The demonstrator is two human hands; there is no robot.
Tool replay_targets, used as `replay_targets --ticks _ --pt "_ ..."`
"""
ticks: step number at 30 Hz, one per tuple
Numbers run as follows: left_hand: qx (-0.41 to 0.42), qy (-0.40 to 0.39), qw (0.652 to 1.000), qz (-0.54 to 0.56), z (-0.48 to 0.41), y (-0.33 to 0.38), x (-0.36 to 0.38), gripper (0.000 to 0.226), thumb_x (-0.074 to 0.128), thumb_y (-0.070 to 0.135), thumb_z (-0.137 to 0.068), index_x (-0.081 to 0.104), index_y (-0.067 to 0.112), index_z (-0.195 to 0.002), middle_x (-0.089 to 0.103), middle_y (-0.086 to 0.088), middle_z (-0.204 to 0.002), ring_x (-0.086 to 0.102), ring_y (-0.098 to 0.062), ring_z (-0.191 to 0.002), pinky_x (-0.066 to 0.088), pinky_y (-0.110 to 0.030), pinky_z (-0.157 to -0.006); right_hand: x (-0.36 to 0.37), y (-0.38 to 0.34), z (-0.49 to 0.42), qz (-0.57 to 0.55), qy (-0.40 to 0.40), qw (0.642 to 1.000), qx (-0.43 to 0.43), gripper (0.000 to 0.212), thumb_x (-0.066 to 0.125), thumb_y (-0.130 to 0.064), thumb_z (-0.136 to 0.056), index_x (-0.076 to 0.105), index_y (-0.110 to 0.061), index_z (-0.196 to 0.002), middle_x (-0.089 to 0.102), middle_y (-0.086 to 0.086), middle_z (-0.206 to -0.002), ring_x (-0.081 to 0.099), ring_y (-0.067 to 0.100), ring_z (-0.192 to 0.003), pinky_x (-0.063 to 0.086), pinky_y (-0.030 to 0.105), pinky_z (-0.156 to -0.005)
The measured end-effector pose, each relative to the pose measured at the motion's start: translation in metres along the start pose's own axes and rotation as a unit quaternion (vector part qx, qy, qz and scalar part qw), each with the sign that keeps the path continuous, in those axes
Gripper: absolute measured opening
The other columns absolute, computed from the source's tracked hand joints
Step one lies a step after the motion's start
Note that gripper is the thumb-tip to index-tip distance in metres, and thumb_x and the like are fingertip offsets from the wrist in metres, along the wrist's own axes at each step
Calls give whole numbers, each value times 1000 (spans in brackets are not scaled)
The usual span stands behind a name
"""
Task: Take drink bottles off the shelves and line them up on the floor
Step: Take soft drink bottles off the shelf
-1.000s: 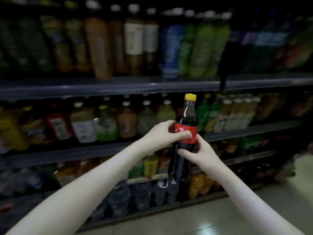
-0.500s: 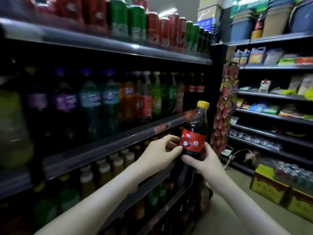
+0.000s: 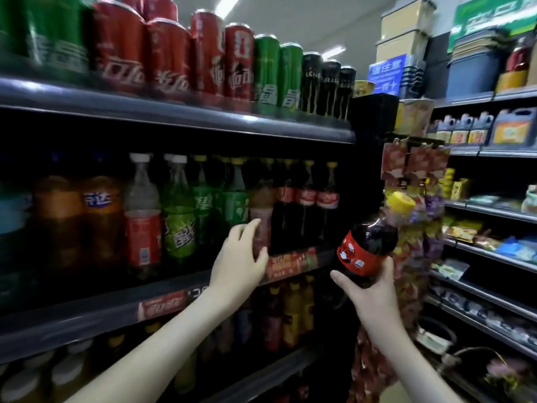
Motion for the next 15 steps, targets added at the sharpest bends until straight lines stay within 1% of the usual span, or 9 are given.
replay_targets --ticks 1,2,3,5,6,9,11,13,15 --pt "7 27 999 -28 -12 -2 5 58 51 31 -96 28 28 -148 35 0 -146 37 -17 -129 38 -27 -97 8 5 -18 -16 -8 1000 -7 67 81 -13 -73 39 -25 -124 54 -18 -109 54 -15 -94 36 -1 -77" --pt "16 54 997 -60 -24 -4 10 59 52 29 -95 27 26 -149 34 -3 -149 30 -21 -136 32 -33 -107 16 11 -35 -27 -13 999 -17 67 80 -12 -74 36 -27 -122 51 -22 -106 51 -24 -89 34 -6 -72" --pt "25 79 992 -98 -36 -6 17 61 55 28 -94 28 25 -149 34 -6 -150 25 -25 -139 25 -41 -114 25 17 -52 -35 -19 999 -26 67 79 -11 -75 34 -28 -121 49 -24 -104 48 -29 -84 34 -8 -70" --pt "38 114 977 -176 -57 -11 34 68 62 28 -88 31 24 -148 40 -12 -146 25 -34 -138 13 -55 -116 46 30 -82 -53 -36 997 -29 67 78 -14 -76 32 -31 -121 49 -26 -103 47 -30 -82 35 -7 -68" --pt "41 123 971 -203 -67 -13 43 71 65 30 -85 31 25 -148 43 -15 -143 25 -37 -138 7 -59 -115 57 36 -97 -58 -43 997 -31 67 78 -15 -77 31 -33 -121 48 -28 -103 47 -29 -84 36 -7 -68" --pt "40 161 953 -254 -92 -17 62 80 70 36 -78 29 25 -146 44 -18 -142 19 -38 -140 -8 -58 -111 86 48 -136 -48 -56 996 -48 68 79 -18 -76 30 -35 -119 45 -31 -102 47 -22 -86 35 -6 -68" --pt "39 178 944 -276 -105 -16 69 84 71 39 -75 28 25 -146 42 -19 -144 14 -36 -140 -12 -55 -110 105 55 -158 -51 -90 994 -43 69 81 -21 -75 33 -34 -123 48 -30 -103 48 -17 -88 38 -2 -69" --pt "36 184 932 -309 -114 -18 74 85 69 43 -75 28 25 -147 39 -20 -146 12 -35 -141 -14 -54 -110 122 63 -175 -55 -135 989 -35 74 82 -24 -73 34 -34 -129 51 -30 -104 51 -13 -89 40 4 -72" --pt "26 188 919 -344 -121 -20 77 87 67 47 -76 25 24 -148 37 -22 -147 10 -33 -142 -16 -53 -109 137 71 -188 -53 -183 981 -24 76 82 -24 -73 35 -34 -132 53 -28 -103 53 -10 -89 41 7 -72"
Point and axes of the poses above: each hand's wrist, its own z-axis away from the middle knuckle, its own x-axis out of the palm, y = z × x, the point moved 8 cm from there along -z, towards the middle knuckle
